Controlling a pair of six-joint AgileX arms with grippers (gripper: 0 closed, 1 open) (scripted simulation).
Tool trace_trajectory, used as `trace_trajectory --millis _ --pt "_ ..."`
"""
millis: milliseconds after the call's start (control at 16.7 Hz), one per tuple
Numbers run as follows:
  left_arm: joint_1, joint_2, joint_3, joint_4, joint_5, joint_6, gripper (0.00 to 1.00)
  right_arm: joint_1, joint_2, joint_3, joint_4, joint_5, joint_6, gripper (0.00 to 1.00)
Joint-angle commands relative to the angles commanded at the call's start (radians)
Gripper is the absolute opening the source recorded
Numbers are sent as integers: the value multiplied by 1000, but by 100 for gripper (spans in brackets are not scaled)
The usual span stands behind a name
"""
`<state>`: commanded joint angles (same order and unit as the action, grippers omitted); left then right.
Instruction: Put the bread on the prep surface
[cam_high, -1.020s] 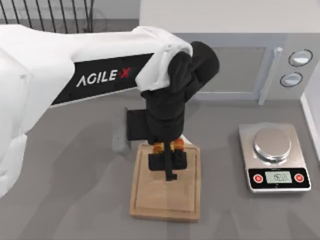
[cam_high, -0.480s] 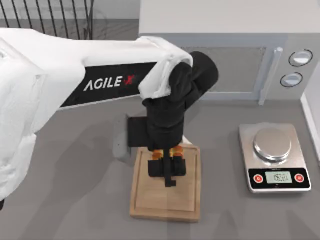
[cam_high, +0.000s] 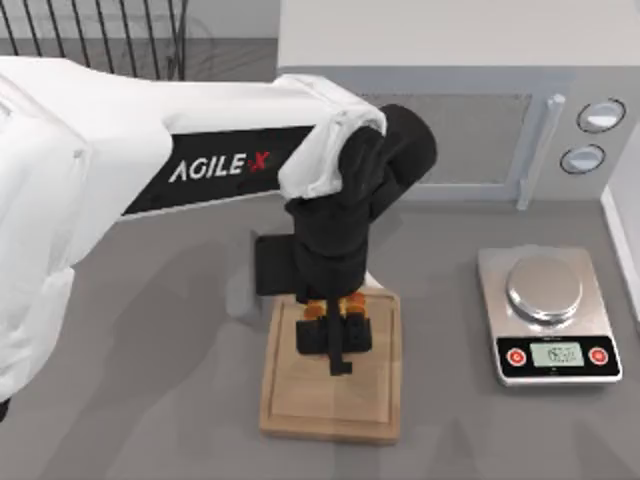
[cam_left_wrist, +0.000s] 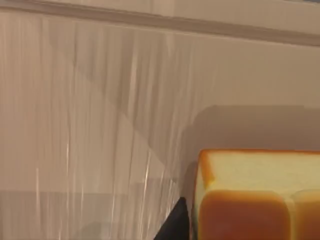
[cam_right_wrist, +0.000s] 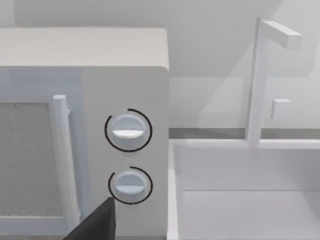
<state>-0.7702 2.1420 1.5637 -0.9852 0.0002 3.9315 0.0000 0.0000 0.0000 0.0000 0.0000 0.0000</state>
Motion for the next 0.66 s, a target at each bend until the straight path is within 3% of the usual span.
trace_trajectory --millis 300,660 --pt "0 0 0 0 0 0 98 0 0 0 0 0 0 100" --pt "0 0 0 0 0 0 100 0 0 0 0 0 0 100"
